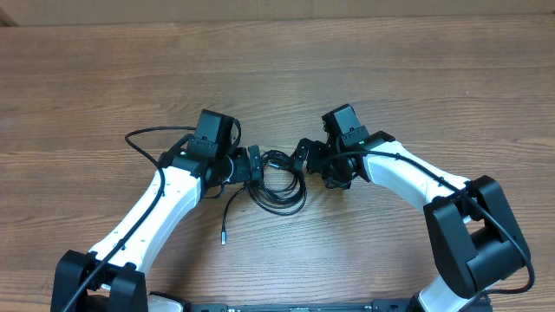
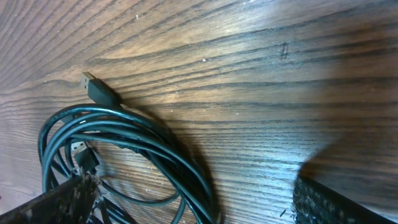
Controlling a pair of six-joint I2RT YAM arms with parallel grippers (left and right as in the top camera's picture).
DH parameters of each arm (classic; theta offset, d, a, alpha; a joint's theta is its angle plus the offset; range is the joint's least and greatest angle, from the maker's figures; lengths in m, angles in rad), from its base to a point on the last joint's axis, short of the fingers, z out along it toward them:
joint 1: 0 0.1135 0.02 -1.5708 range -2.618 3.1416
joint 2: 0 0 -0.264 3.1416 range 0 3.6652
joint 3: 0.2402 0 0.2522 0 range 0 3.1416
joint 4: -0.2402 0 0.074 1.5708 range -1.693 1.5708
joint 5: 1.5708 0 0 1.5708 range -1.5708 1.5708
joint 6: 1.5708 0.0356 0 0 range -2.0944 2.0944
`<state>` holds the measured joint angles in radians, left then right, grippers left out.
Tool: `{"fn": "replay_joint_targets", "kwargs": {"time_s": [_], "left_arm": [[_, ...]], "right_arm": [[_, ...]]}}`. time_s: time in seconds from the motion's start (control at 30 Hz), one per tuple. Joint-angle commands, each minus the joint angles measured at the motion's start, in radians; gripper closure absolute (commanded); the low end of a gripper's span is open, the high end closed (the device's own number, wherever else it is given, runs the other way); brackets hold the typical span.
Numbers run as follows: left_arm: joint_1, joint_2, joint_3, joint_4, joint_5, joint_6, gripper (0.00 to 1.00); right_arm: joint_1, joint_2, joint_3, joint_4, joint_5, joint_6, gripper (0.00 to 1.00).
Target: Untangle cables
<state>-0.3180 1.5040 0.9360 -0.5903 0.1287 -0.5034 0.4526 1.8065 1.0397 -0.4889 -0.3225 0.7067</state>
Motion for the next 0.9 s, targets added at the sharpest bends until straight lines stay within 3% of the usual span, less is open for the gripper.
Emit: {"fn": "replay_joint_targets", "kwargs": {"time_s": [0.0, 0.87], "left_arm": [[0.003, 0.008, 0.014, 0.000, -0.013, -0.017, 0.00], [0.003, 0.008, 0.014, 0.000, -0.013, -0.017, 0.00]], "right_arm": [[0.002, -0.005, 0.020, 0.004, 0.015, -0.005, 0.00], [0.002, -0.005, 0.020, 0.016, 0.015, -0.001, 0.00]]}}
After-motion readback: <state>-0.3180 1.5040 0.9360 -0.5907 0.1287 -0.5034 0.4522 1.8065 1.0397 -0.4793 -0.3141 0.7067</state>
